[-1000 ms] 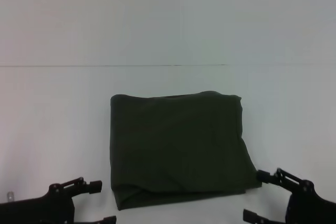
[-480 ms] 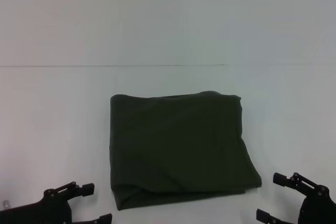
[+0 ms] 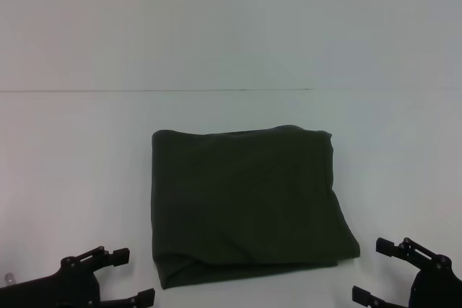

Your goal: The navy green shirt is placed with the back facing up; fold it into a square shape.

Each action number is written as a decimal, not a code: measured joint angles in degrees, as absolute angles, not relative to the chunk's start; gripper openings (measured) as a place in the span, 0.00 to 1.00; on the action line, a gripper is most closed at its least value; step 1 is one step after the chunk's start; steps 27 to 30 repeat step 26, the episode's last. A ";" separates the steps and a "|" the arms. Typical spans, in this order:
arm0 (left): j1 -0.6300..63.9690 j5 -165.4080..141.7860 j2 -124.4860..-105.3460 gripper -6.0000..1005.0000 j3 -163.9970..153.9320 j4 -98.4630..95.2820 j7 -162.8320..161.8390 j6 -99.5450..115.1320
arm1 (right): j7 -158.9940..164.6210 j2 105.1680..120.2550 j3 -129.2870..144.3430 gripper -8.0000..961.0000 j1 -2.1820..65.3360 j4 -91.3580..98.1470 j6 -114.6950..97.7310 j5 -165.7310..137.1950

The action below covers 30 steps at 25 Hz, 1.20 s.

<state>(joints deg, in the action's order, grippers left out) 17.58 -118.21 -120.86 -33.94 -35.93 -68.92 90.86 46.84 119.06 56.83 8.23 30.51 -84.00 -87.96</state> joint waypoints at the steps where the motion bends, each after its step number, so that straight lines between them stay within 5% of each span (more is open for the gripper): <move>1: 17.59 -118.21 -120.87 0.93 -33.93 -35.93 -68.91 90.86 | 46.82 119.07 56.73 0.97 8.24 30.50 -83.99 -87.98; 30: 17.76 -117.57 -121.45 0.93 -33.13 -35.54 -68.73 91.45 | 44.58 119.52 55.19 0.97 8.50 29.45 -83.96 -88.42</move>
